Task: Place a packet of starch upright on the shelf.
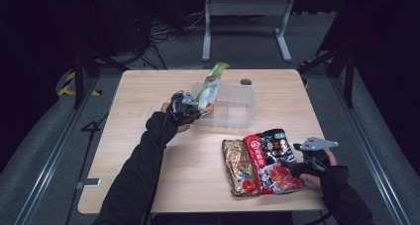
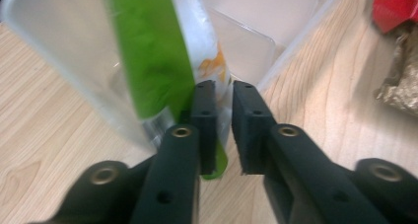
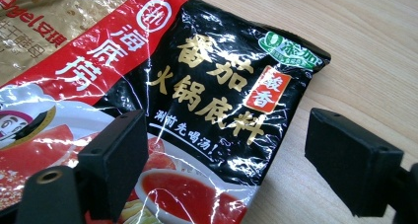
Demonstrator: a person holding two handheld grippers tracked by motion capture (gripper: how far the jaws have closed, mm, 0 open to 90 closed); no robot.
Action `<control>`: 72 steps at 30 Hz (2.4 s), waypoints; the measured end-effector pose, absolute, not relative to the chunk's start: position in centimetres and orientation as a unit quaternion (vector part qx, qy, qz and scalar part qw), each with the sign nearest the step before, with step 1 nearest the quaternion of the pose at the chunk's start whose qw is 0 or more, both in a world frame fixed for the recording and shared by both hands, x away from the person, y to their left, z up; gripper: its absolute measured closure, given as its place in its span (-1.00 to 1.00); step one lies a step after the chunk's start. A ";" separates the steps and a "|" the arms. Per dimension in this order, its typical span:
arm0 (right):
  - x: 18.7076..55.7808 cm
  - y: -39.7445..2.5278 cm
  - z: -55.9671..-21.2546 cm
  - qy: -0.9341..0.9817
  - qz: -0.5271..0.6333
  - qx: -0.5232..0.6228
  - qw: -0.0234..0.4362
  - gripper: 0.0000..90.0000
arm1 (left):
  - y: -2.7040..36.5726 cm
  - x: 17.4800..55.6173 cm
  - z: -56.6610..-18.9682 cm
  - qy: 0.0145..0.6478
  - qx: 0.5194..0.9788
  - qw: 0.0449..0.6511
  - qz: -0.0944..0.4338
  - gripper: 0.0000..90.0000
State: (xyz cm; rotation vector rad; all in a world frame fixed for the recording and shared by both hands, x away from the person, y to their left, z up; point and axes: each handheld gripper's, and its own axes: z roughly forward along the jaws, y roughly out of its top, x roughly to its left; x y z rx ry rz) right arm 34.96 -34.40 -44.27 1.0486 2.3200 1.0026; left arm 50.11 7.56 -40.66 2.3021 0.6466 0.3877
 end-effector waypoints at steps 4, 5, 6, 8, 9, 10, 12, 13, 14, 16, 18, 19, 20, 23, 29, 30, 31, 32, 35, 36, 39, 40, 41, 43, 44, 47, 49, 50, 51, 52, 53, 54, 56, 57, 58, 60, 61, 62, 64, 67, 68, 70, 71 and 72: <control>34.8 -34.5 -44.2 0.830 0.361 0.375 0.201 -0.61 | 7.9 49.6 -39.7 0.246 0.868 0.399 0.162 0.79; 34.8 -34.5 -44.2 0.830 0.361 0.375 0.201 -0.61 | 8.2 49.3 -39.3 0.249 0.856 0.419 0.171 0.78; 34.8 -34.6 -44.2 0.830 0.361 0.374 0.201 -0.61 | 8.4 49.3 -39.0 0.258 0.845 0.430 0.184 0.68; 34.9 -34.5 -44.3 0.830 0.360 0.376 0.201 -0.61 | 8.7 49.4 -38.7 0.257 0.839 0.441 0.189 0.65; 34.9 -34.5 -44.3 0.830 0.360 0.375 0.201 -0.61 | 8.5 49.5 -38.7 0.263 0.837 0.438 0.195 0.63; 34.8 -34.4 -44.2 0.831 0.359 0.373 0.201 -0.61 | 8.3 49.6 -38.7 0.271 0.836 0.431 0.205 0.53; 34.8 -34.3 -44.2 0.833 0.358 0.371 0.202 -0.61 | 8.5 49.7 -38.6 0.285 0.816 0.457 0.210 0.41; 34.8 -34.3 -44.2 0.833 0.358 0.371 0.201 -0.61 | 8.8 49.6 -38.4 0.298 0.798 0.476 0.218 0.36; 34.8 -34.3 -44.3 0.833 0.358 0.372 0.201 -0.61 | 8.9 49.5 -38.2 0.309 0.788 0.480 0.227 0.26; 34.9 -34.4 -44.4 0.832 0.357 0.374 0.200 -0.61 | 9.1 49.8 -38.1 0.310 0.790 0.484 0.215 0.15; 34.9 -34.5 -44.4 0.832 0.357 0.375 0.199 -0.61 | 9.0 50.1 -38.2 0.305 0.799 0.474 0.209 0.16; 34.9 -34.4 -44.4 0.832 0.357 0.374 0.200 -0.61 | 8.5 50.5 -38.6 0.293 0.817 0.455 0.199 0.17; 34.9 -34.4 -44.4 0.832 0.357 0.374 0.200 -0.61 | 8.5 50.5 -38.6 0.293 0.817 0.455 0.199 0.22; 34.8 -34.3 -44.3 0.834 0.358 0.371 0.199 -0.61 | 7.6 51.5 -39.4 0.304 0.841 0.403 0.195 0.32; 34.9 -34.4 -44.4 0.833 0.358 0.373 0.196 -0.61 | 7.6 52.0 -40.6 0.300 0.852 0.391 0.178 0.67; 34.9 -34.4 -44.4 0.833 0.358 0.373 0.196 -0.61 | 7.5 52.0 -40.7 0.299 0.854 0.387 0.178 0.72; 34.9 -34.4 -44.4 0.833 0.358 0.373 0.196 -0.61 | 7.3 51.9 -40.9 0.301 0.853 0.387 0.179 0.75; 34.9 -34.3 -44.4 0.834 0.358 0.372 0.195 -0.61 | 7.3 51.9 -40.9 0.301 0.853 0.387 0.179 0.77; 34.8 -34.2 -44.4 0.837 0.356 0.367 0.194 -0.61 | 6.9 51.8 -41.0 0.292 0.857 0.380 0.187 0.79; 34.8 -34.1 -44.4 0.838 0.355 0.366 0.194 -0.61 | 6.7 51.7 -41.1 0.287 0.863 0.371 0.190 0.79; 34.9 -34.1 -44.5 0.839 0.353 0.366 0.192 -0.61 | 6.4 51.8 -41.5 0.283 0.867 0.360 0.195 0.81; 34.9 -34.1 -44.5 0.839 0.353 0.366 0.192 -0.61 | 6.3 51.9 -41.9 0.285 0.869 0.356 0.192 0.82; 34.8 -34.1 -44.5 0.839 0.354 0.366 0.192 -0.61 | 6.3 51.9 -41.9 0.285 0.871 0.352 0.190 0.82; 34.9 -34.1 -44.5 0.839 0.353 0.366 0.192 -0.61 | 6.2 51.8 -42.0 0.290 0.870 0.354 0.184 0.82; 34.9 -34.1 -44.5 0.839 0.353 0.367 0.192 -0.61 | 6.2 51.6 -42.0 0.284 0.873 0.351 0.184 0.82; 34.9 -34.1 -44.6 0.839 0.353 0.367 0.192 -0.62 | 6.2 51.3 -41.8 0.274 0.883 0.345 0.164 0.83; 34.9 -34.1 -44.6 0.838 0.352 0.368 0.193 -0.62 | 5.9 51.1 -41.7 0.272 0.886 0.338 0.162 0.82; 34.9 -34.1 -44.6 0.838 0.352 0.368 0.193 -0.62 | 5.8 50.9 -41.6 0.269 0.889 0.331 0.165 0.82; 34.9 -34.0 -44.5 0.838 0.354 0.368 0.192 -0.62 | 5.6 50.8 -41.6 0.267 0.892 0.325 0.167 0.82; 34.9 -34.0 -44.5 0.839 0.353 0.366 0.192 -0.62 | 5.4 50.7 -41.7 0.269 0.892 0.320 0.172 0.83; 34.9 -34.0 -44.5 0.839 0.352 0.366 0.194 -0.62 | 5.2 50.7 -41.8 0.271 0.894 0.309 0.180 0.82; 34.9 -33.9 -44.5 0.839 0.352 0.366 0.193 -0.62 | 5.0 50.6 -41.9 0.273 0.894 0.304 0.185 0.82; 34.9 -33.9 -44.5 0.839 0.353 0.365 0.193 -0.62 | 5.1 50.6 -41.9 0.279 0.890 0.308 0.185 0.81; 34.8 -33.8 -44.4 0.840 0.354 0.364 0.193 -0.62 | 5.3 50.6 -41.8 0.284 0.884 0.324 0.181 0.78; 34.8 -33.9 -44.4 0.839 0.355 0.364 0.194 -0.61 | 6.0 50.4 -41.7 0.286 0.874 0.357 0.163 0.72; 34.8 -34.1 -44.4 0.836 0.357 0.367 0.195 -0.61 | 6.8 50.0 -41.5 0.287 0.861 0.389 0.155 0.62; 34.8 -34.2 -44.3 0.836 0.356 0.369 0.196 -0.61 | 7.2 49.6 -41.4 0.278 0.858 0.403 0.154 0.60; 34.8 -34.3 -44.3 0.835 0.357 0.371 0.196 -0.61 | 7.5 49.1 -41.1 0.277 0.853 0.413 0.160 0.55; 34.8 -34.4 -44.3 0.833 0.358 0.372 0.196 -0.61 | 7.8 48.8 -40.9 0.277 0.848 0.423 0.160 0.45; 34.7 -34.3 -44.2 0.832 0.359 0.373 0.198 -0.61 | 8.8 47.2 -40.1 0.265 0.832 0.462 0.155 0.37; 34.6 -34.3 -44.1 0.833 0.358 0.371 0.198 -0.61 | 8.9 46.9 -39.9 0.262 0.828 0.472 0.151 0.31; 34.6 -34.2 -44.1 0.834 0.357 0.370 0.199 -0.61 | 9.1 45.7 -39.8 0.256 0.822 0.488 0.147 0.25; 34.6 -34.2 -44.2 0.835 0.357 0.370 0.198 -0.61 | 9.1 45.2 -39.8 0.247 0.822 0.496 0.132 0.20; 34.6 -34.2 -44.1 0.835 0.358 0.369 0.198 -0.61 | 9.1 44.8 -39.9 0.237 0.823 0.502 0.119 0.13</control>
